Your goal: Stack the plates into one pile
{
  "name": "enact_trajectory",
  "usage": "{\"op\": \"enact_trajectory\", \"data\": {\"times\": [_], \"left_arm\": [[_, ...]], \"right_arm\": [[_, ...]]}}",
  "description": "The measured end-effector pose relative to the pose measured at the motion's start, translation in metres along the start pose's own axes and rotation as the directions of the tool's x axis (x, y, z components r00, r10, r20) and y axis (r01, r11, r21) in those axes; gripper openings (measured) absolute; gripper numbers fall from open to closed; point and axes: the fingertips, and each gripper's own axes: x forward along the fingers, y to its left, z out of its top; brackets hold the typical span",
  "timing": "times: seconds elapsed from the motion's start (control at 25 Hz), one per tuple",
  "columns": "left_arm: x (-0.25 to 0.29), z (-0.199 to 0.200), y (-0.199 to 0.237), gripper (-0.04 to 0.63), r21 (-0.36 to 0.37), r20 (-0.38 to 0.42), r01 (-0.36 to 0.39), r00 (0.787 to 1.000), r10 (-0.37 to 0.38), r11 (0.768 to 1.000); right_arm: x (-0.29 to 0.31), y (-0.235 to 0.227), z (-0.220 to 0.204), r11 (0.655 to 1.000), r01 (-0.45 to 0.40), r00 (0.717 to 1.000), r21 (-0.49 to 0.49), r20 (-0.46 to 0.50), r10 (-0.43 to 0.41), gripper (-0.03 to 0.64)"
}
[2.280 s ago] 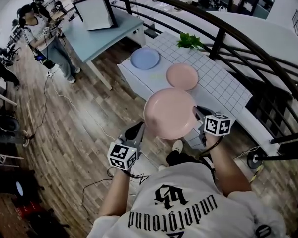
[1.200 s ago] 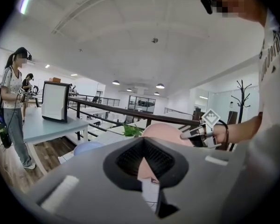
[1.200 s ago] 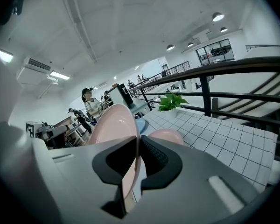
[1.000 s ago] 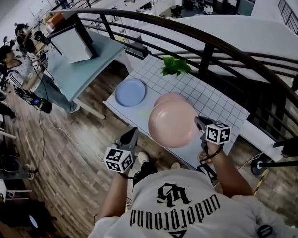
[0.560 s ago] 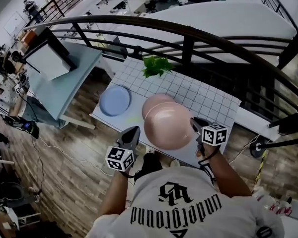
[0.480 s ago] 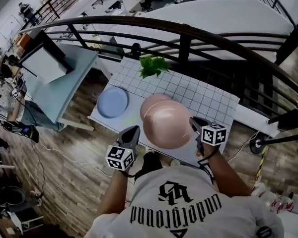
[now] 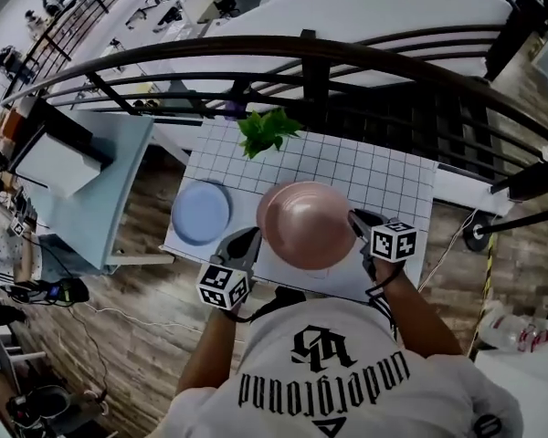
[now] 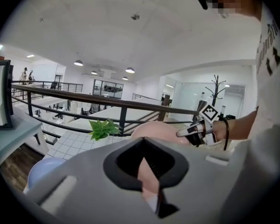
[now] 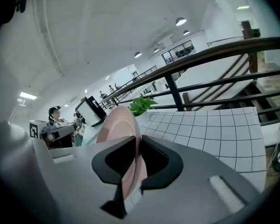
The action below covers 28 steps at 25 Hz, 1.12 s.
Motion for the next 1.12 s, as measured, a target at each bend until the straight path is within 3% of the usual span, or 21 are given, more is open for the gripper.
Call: {"op": "enact_trajectory", "data": {"times": [0.64,0.88,1.12], "left_arm": [[0.059,0.002,0.079,0.049,0.022,-0.096,0.172,0.981,-0.169,0.985],[0.078,-0.018,0.092,0.049,-0.001,-0.149,0.234,0.961,-0.232,0.972],[0.093,-0.038,0.095,0.049,-0.021,-0.192,0.284,0.94,-0.282,0.959]], "right_arm": [[0.056,-0.023,0.004,0.972,0.138,0.986,0.188,0.071,-0.154,0.04],[0.066,-0.036,-0.008,0.952,0.2,0.975,0.233,0.045,-0.216,0.044],[0.079,-0.038,-0.029,0.938,0.219,0.974,0.267,-0.006,-0.226,0.044]]}}
